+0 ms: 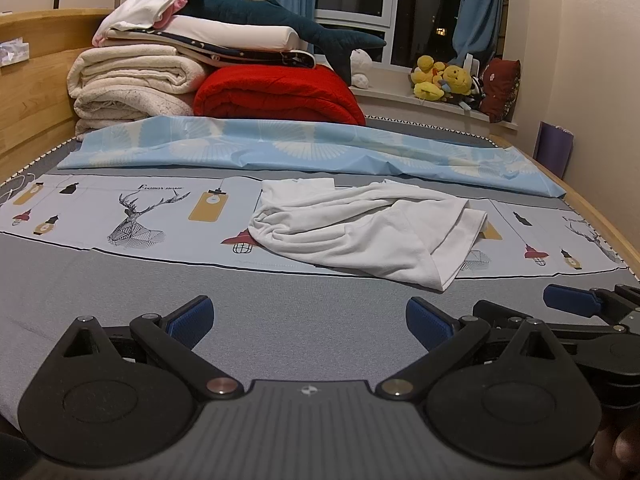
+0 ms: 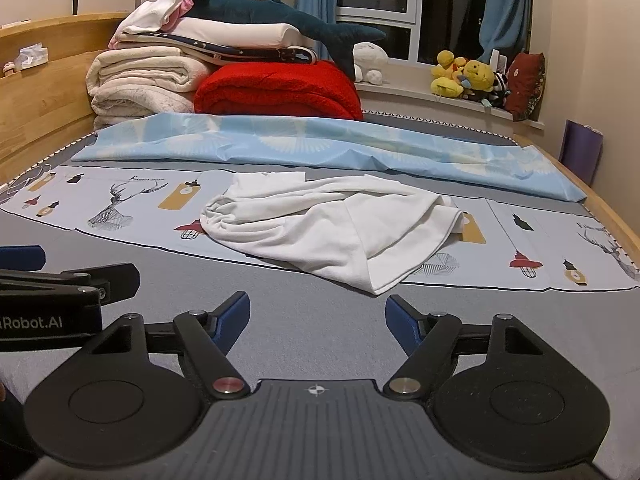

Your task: Fold small clothes

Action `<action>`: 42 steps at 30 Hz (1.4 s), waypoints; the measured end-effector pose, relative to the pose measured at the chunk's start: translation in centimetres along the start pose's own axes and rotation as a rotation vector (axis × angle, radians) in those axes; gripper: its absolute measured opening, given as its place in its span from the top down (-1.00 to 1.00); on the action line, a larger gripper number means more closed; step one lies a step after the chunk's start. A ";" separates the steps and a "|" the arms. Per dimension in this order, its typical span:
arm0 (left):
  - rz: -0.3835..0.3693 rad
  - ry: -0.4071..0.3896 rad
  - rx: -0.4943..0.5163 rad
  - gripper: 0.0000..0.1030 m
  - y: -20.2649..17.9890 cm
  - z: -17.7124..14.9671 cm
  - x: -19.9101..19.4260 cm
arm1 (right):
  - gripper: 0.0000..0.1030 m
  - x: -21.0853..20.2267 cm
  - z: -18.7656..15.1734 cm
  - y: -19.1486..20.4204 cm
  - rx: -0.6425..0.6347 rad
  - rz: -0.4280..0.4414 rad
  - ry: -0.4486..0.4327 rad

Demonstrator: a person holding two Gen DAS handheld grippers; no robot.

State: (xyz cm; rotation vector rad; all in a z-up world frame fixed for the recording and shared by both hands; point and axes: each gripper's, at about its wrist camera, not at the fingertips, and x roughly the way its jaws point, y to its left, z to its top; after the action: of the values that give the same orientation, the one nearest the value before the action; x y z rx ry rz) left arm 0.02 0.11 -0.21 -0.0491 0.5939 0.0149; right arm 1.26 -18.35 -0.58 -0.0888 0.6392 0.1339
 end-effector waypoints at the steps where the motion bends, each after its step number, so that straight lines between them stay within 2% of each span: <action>1: 0.000 0.000 0.000 -0.99 0.0 0.0 0.0 | -0.48 0.0 0.0 0.0 0.001 0.000 0.000; 28: 0.000 0.001 0.001 -0.99 -0.1 0.0 0.0 | -0.47 0.0 -0.1 -0.2 0.001 0.001 -0.004; 32: 0.009 -0.010 0.011 -0.99 -0.6 0.1 0.0 | -0.47 -0.4 0.1 -0.6 0.011 -0.011 -0.035; 36: 0.006 -0.017 0.021 -0.97 -1.0 0.1 -0.3 | -0.45 -0.9 1.1 -2.7 0.087 -0.024 -0.073; 39: -0.012 -0.036 0.009 -0.80 -0.5 0.1 -0.1 | -0.45 -1.0 2.7 -4.8 0.114 -0.027 -0.072; 41: -0.029 -0.015 0.000 -0.45 -0.4 0.0 0.3 | -0.45 -0.7 3.9 -6.4 0.089 -0.040 -0.091; 42: -0.034 0.002 0.007 -0.36 -0.5 -0.1 0.6 | -0.45 -0.3 4.4 -7.3 0.087 -0.050 -0.103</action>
State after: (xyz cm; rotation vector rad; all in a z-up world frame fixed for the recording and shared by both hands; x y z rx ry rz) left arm 0.48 -0.37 -0.61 -0.0520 0.5947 -0.0200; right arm 4.71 -25.00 3.44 -0.0137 0.5390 0.0616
